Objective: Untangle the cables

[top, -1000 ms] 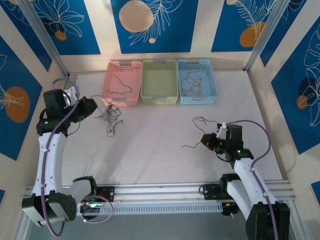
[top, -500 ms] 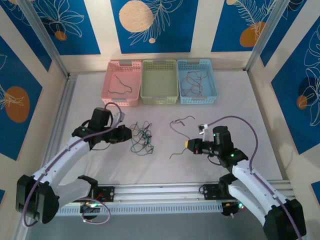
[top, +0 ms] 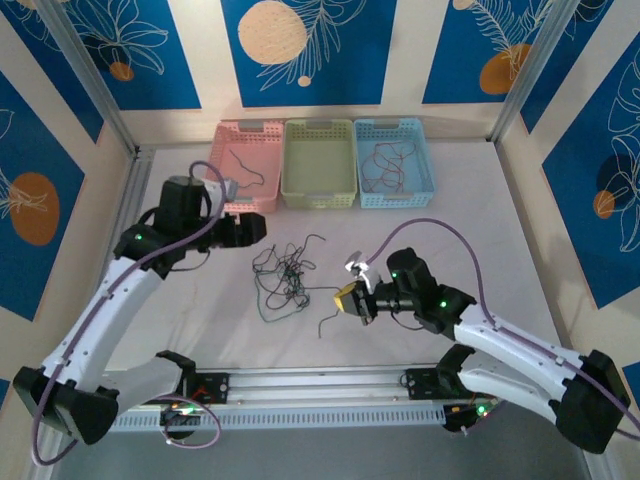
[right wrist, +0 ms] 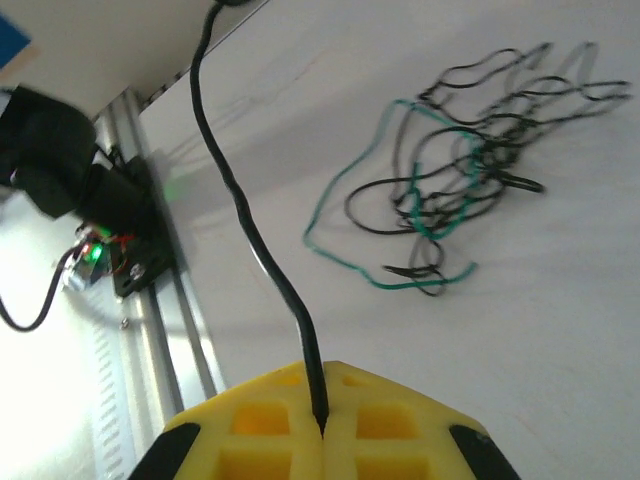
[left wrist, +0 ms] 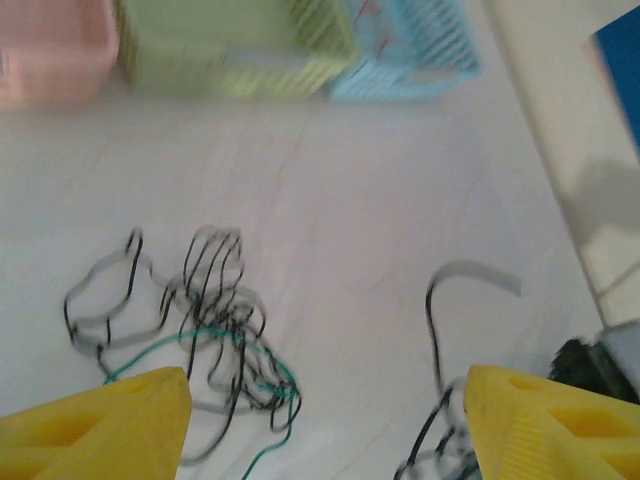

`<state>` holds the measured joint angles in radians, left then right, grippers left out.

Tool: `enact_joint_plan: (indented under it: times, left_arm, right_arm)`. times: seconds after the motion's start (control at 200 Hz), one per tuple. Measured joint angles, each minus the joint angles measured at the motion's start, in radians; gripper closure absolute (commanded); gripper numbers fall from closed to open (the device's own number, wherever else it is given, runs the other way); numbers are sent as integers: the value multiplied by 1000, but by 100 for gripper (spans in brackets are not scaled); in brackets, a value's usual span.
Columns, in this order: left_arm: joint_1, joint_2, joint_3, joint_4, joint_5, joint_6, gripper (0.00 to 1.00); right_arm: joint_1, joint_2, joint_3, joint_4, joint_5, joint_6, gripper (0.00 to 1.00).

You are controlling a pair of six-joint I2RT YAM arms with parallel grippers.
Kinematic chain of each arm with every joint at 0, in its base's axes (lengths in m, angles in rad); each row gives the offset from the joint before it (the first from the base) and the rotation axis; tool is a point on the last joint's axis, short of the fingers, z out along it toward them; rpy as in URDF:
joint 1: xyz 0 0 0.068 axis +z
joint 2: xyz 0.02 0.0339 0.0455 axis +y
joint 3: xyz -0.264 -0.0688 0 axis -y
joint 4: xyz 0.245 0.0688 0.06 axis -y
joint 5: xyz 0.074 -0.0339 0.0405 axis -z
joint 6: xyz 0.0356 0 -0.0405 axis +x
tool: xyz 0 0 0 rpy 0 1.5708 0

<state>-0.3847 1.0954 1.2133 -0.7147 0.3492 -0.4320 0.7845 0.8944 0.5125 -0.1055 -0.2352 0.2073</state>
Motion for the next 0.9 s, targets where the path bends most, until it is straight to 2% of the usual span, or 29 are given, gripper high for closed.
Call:
enact_joint_plan:
  times: [0.17,0.485,0.585,0.795,0.9]
  left_arm:
    - [-2,50,122,-39,76,80,28]
    - [-30,57,49,-87,218,140,28]
    - [-60,58,19,-77,264,138,33]
    - [-105,67,-22,-55,280,134,37]
    - [-110,66,-44,-29,291,121,45]
  right_arm:
    - [46,59,117,-38,-20,-131,100]
    - [46,72,156,-91,-63,-227,100]
    - [46,78,156,-99,-72,-234,100]
    - [46,79,156,-106,-82,-234,100]
    - [46,79,156,-105,-84,-234,100]
